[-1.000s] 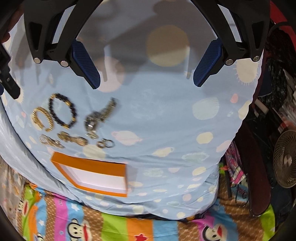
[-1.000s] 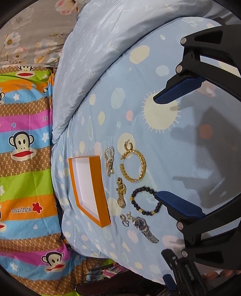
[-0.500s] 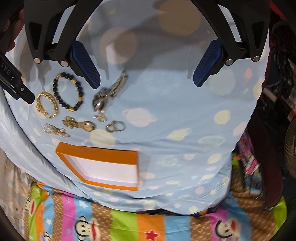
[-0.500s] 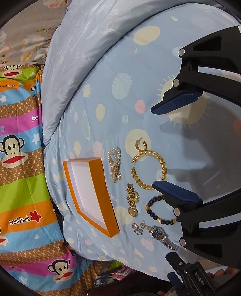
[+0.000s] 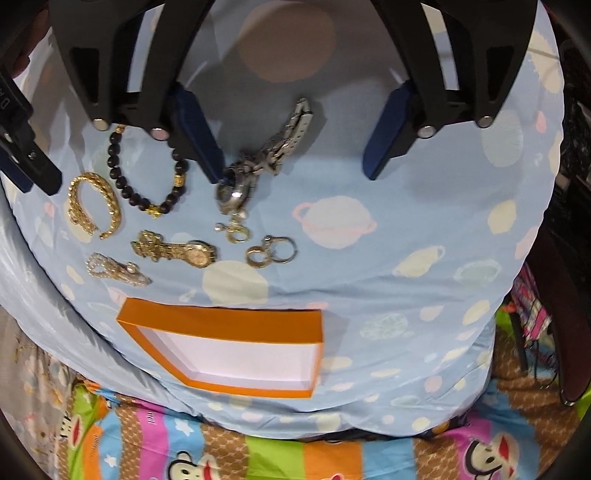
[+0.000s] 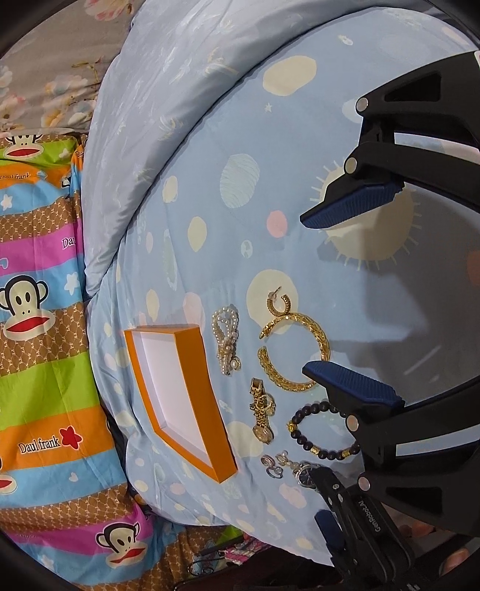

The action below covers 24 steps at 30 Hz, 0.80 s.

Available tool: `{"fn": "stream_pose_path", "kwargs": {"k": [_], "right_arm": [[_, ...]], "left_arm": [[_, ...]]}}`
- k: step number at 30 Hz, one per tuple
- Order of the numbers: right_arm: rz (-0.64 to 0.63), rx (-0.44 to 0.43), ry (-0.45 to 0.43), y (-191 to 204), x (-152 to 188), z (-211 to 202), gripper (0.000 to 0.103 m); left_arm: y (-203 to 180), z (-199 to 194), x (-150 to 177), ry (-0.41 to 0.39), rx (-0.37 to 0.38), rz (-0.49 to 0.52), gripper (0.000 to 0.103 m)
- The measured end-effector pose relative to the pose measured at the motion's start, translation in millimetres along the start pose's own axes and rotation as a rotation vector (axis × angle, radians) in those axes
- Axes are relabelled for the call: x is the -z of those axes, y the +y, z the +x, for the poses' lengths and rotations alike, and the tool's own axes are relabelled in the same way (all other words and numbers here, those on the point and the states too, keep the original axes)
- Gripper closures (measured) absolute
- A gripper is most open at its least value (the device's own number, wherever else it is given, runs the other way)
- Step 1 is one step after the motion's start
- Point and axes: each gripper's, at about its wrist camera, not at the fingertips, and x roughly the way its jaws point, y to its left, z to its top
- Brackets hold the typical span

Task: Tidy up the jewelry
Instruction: 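Lower the left tool onto the silver watch and close on it, then grasp the twisted gold bangle with the right tool while the left lifts the watch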

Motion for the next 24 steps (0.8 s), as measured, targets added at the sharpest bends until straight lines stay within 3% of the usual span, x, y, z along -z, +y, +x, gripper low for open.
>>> {"fn": "stream_pose_path", "kwargs": {"k": [2, 5, 7, 9, 17, 24], "right_arm": [[0.001, -0.004, 0.005, -0.4, 0.4, 1.7, 0.031], [0.001, -0.009, 0.011, -0.7, 1.1, 3.4, 0.031], [0.000, -0.012, 0.012, -0.6, 1.3, 4.1, 0.031], [-0.002, -0.014, 0.011, -0.3, 1.5, 3.9, 0.031], [-0.024, -0.044, 0.026, 8.7, 1.4, 7.1, 0.031], [-0.022, -0.074, 0.057, 22.8, -1.9, 20.9, 0.032]], "left_arm": [[-2.7, -0.7, -0.1, -0.007, 0.012, 0.006, 0.039], [-6.8, -2.5, -0.7, -0.016, 0.036, 0.012, 0.056], [-9.4, -3.9, -0.8, -0.020, 0.049, 0.019, 0.073], [-9.5, -4.7, -0.7, -0.019, 0.071, 0.016, 0.081], [0.5, -18.0, 2.5, -0.030, 0.112, -0.017, 0.084], [24.5, -36.2, 1.2, -0.063, 0.095, -0.052, 0.084]]}}
